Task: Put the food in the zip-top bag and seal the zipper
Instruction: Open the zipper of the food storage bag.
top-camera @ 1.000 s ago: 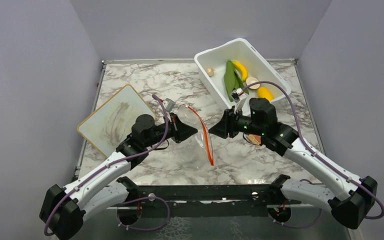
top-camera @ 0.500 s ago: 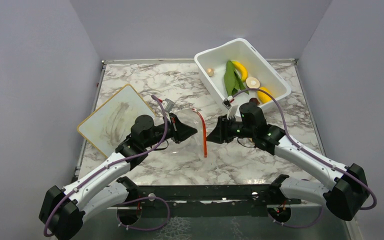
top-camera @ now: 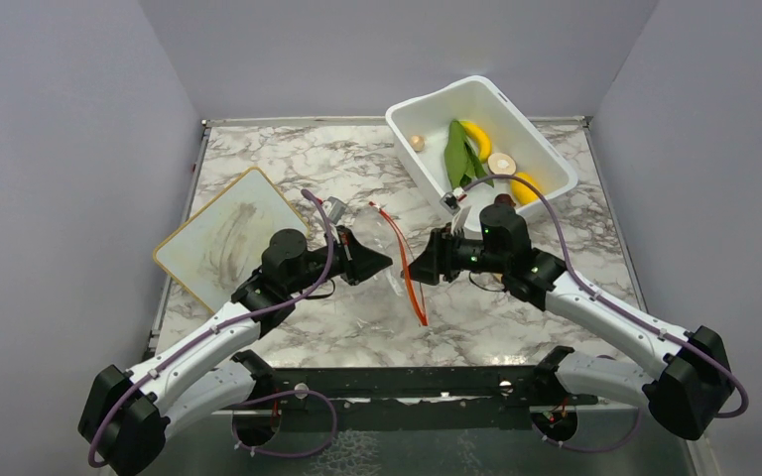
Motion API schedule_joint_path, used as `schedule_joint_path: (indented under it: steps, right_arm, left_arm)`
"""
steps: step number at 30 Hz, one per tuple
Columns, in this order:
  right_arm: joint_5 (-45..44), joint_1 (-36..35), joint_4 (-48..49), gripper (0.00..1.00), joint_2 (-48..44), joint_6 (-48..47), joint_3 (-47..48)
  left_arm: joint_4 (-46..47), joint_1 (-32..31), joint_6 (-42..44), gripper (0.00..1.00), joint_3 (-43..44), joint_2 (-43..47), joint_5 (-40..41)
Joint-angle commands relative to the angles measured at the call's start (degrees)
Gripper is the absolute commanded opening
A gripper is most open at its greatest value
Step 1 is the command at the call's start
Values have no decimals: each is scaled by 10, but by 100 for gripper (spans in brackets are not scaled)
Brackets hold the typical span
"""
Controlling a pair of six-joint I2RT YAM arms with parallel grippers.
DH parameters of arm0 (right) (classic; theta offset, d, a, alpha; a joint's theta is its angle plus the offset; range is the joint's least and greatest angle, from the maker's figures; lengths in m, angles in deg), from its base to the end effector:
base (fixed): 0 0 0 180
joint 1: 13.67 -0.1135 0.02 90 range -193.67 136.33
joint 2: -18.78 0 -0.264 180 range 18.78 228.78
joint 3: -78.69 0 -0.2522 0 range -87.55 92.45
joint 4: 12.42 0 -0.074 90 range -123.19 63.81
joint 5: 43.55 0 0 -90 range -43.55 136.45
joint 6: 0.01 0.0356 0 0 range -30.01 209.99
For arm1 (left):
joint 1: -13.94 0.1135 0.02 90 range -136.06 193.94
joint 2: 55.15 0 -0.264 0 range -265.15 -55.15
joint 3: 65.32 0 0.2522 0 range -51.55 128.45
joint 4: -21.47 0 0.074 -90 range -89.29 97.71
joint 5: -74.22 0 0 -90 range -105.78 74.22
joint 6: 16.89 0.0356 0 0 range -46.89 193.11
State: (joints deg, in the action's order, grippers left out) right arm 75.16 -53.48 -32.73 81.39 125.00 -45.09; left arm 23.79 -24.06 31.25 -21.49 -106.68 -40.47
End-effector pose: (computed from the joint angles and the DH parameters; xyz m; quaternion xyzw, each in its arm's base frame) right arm 0.1759 0.1688 0.2726 -0.1645 0.8185 0.4765 0.2756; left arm 0.1576 -0.1420 0.2764 0.1195 0.7269 -0.5433 0.4028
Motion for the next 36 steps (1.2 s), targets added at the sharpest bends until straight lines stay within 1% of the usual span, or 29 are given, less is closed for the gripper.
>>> schedule_joint_path:
  steps: [1, 4, 6, 9, 10, 11, 13, 14, 19, 24, 26, 29, 30, 36]
  right_arm:
    - [24, -4, 32, 52, 1, 1, -2]
    - [18, -4, 35, 53, -1, 1, -5]
    - [-1, -4, 22, 47, -1, -3, -4]
    - [-57, -4, -15, 31, -4, -8, -1]
    - [-78, -4, -26, 23, -7, -10, -3]
    - [-92, -4, -30, 17, -11, -12, -5]
    - [-108, -4, -40, 5, -20, -17, -5]
    - [-112, -4, -43, 1, -27, -19, -5]
    - [-118, -4, -50, 1, -74, -45, 6]
    - [-156, -4, -96, 1, -104, -69, 46]
    - [-160, -4, -109, 1, -107, -75, 63]
    - [-156, -4, -116, 1, -105, -75, 75]
    - [-153, -4, -114, 1, -102, -71, 76]
    - [-138, -4, -97, 1, -61, -34, 61]
  left_arm:
    - [23, -2, -6, 0, -10, 6, -10]
    - [25, -2, -9, 0, -13, 8, -15]
    - [28, -3, -13, 0, -14, 10, -19]
    - [28, -3, -13, 0, -19, 19, -25]
    - [28, -3, -14, 0, -21, 23, -26]
    - [28, -3, -14, 0, -23, 28, -24]
    - [28, -3, -18, 0, -26, 36, -24]
    - [28, -3, -19, 0, -27, 40, -24]
    - [22, -3, -26, 0, -37, 56, -14]
    - [-20, -3, -17, 0, -47, 56, 19]
    - [-32, -3, -18, 15, -43, 53, 21]
    - [-49, -2, -15, 45, -28, 48, 25]
    - [-60, -2, -12, 51, -19, 47, 26]
    - [-149, -2, -15, 73, 76, 30, 3]
